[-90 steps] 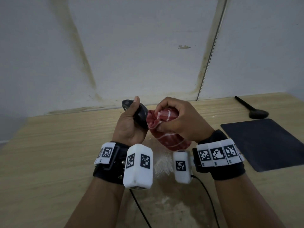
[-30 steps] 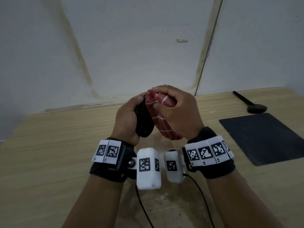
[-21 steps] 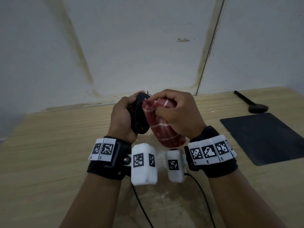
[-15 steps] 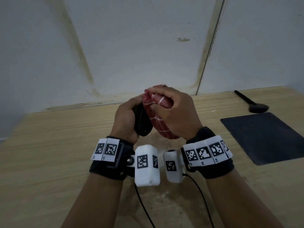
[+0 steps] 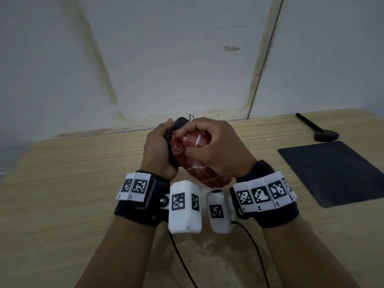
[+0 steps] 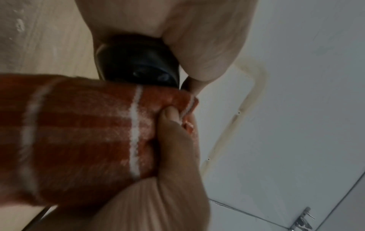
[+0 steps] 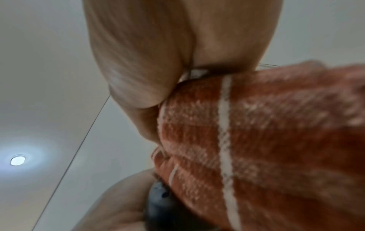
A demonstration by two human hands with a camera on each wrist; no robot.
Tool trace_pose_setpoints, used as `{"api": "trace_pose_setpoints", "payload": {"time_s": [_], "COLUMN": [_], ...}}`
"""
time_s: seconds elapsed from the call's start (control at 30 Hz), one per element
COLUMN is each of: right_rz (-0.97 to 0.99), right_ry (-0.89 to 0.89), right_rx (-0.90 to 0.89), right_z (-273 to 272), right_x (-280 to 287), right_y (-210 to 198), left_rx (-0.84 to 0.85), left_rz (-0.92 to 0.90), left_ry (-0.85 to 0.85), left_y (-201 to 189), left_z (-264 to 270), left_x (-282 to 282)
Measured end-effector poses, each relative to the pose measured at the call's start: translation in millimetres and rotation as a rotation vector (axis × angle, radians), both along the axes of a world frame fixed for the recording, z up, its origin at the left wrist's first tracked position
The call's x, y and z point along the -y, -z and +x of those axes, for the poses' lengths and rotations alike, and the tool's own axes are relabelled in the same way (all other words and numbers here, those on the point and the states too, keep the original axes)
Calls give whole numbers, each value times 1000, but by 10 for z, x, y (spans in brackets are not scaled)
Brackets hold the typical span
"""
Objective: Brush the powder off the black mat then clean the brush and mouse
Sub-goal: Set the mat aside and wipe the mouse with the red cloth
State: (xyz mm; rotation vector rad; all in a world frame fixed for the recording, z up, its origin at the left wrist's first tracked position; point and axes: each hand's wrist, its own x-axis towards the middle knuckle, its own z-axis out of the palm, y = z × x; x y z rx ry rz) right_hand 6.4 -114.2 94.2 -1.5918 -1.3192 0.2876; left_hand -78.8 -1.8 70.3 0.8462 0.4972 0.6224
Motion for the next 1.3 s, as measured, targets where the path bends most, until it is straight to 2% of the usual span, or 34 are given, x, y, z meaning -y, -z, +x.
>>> {"api": "trace_pose_setpoints", "payload": {"time_s": [0.1, 0.27, 0.4, 0.5, 0.57, 0.7, 0.77, 0.9, 1.1, 1.3], "right_rz": [-82, 156, 2, -126, -83, 134, 89, -95, 124, -43], "right_ry": [-29, 112, 45, -44, -32, 87, 94, -14, 113, 34], "right_rx": [-18, -126, -5, 7, -22, -87, -18, 6, -90, -59], "right_z": [74, 121, 23, 59, 110, 108, 71, 79, 72, 71], "right_x": [36, 39, 16, 96, 141, 104, 81, 144, 55, 77], "right_y": [-44, -56, -71, -136, -175, -170, -162, -226, -158, -120], "left_rx": [27, 58, 51, 77, 72, 52, 30, 43, 63, 52], "left_rz": [-50, -69, -88, -115, -124, -106, -84, -109, -99, -175], "left_ry": [-86, -87, -44, -68, -87, -45, -34, -67, -57, -95], "left_y": [-14, 8, -28, -53, -72, -144, -162, -197, -232, -200], "left_z": [-23, 8, 35, 52, 59, 84, 93, 87, 43, 32], "left_x": [-49, -48, -5, 4, -12, 28, 53, 39, 21, 22]}}
